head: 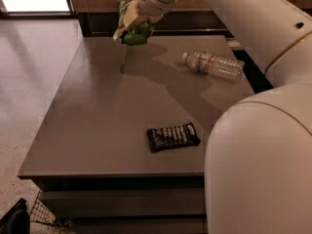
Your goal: Pick green rice chip bag
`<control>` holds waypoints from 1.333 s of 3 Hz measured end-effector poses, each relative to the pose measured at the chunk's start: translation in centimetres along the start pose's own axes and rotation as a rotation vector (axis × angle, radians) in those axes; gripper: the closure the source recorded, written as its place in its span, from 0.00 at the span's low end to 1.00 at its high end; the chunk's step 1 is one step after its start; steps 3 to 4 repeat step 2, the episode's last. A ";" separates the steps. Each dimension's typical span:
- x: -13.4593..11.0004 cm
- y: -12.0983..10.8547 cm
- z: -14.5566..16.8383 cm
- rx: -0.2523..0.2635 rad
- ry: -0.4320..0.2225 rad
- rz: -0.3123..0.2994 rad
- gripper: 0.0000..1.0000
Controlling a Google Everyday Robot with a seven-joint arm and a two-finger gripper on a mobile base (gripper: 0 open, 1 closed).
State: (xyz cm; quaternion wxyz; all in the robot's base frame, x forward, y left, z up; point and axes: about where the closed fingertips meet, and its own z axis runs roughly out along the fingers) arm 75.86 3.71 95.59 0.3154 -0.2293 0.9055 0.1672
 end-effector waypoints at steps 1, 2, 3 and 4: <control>-0.4 0.1 -3.4 -0.042 -0.054 -0.056 1.00; -0.5 0.0 -6.3 -0.065 -0.084 -0.113 1.00; -0.5 0.0 -6.3 -0.065 -0.084 -0.113 1.00; -0.5 0.0 -6.3 -0.065 -0.084 -0.113 1.00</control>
Offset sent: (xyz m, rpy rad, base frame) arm -0.0465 -0.0514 0.0839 0.0267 -0.1640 0.1814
